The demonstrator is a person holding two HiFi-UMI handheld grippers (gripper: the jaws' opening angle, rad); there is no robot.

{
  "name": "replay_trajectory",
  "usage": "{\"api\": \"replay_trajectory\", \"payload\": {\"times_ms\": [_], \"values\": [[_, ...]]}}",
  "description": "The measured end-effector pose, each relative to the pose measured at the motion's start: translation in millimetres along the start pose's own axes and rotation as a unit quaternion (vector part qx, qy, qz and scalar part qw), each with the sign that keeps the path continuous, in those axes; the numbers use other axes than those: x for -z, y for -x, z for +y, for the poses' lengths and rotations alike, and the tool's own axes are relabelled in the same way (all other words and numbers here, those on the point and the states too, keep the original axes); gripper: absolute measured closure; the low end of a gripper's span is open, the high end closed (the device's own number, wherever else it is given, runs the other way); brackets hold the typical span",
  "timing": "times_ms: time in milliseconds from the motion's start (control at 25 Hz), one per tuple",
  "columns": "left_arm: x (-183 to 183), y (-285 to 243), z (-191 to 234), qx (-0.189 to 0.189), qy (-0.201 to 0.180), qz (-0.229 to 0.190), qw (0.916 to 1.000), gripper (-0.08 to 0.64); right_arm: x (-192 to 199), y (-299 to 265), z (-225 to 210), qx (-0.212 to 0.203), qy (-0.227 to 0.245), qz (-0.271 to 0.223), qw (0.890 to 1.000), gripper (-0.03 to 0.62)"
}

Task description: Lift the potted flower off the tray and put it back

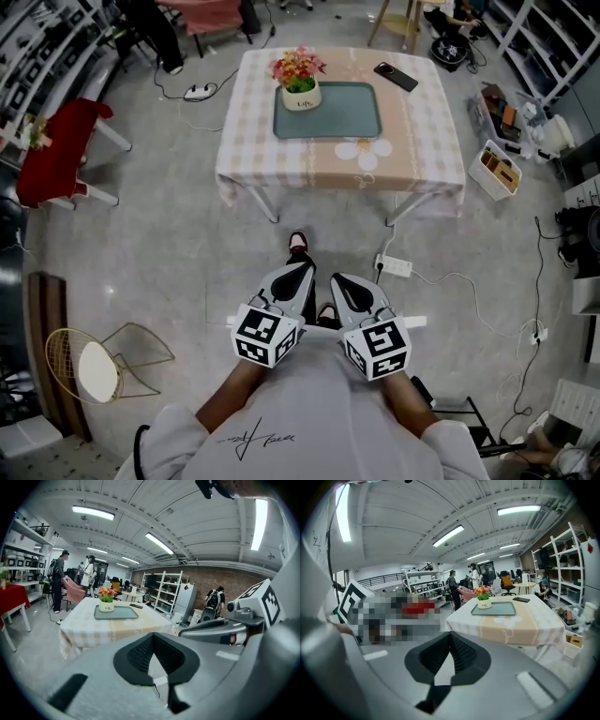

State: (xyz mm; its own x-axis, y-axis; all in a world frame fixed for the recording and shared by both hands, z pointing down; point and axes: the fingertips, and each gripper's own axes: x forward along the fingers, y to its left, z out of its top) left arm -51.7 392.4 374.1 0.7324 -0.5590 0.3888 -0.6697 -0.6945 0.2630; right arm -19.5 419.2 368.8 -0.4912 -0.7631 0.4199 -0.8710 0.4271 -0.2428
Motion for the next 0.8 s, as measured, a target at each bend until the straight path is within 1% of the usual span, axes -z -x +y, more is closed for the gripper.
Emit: {"api": "replay_trajectory", "payload": {"times_ms": [240,520,800], "values": [[-24,-38,27,0.014,-0.015,-0.004,0.9998,0.566,-20,-33,-32,0.008,-0.004,0.002,1.000,0.597],[-46,-75,65,0.035,-0.019,0.007,0.9992,0.563,-49,-83,-56,-0.003,-0.015,0.003,1.000,0.591],[-75,-111,118,0.046,-0.014,0.019,0.9986,0.561,-87,-146,-71,-0.045,-0.010,0.020,0.999,0.591]]}}
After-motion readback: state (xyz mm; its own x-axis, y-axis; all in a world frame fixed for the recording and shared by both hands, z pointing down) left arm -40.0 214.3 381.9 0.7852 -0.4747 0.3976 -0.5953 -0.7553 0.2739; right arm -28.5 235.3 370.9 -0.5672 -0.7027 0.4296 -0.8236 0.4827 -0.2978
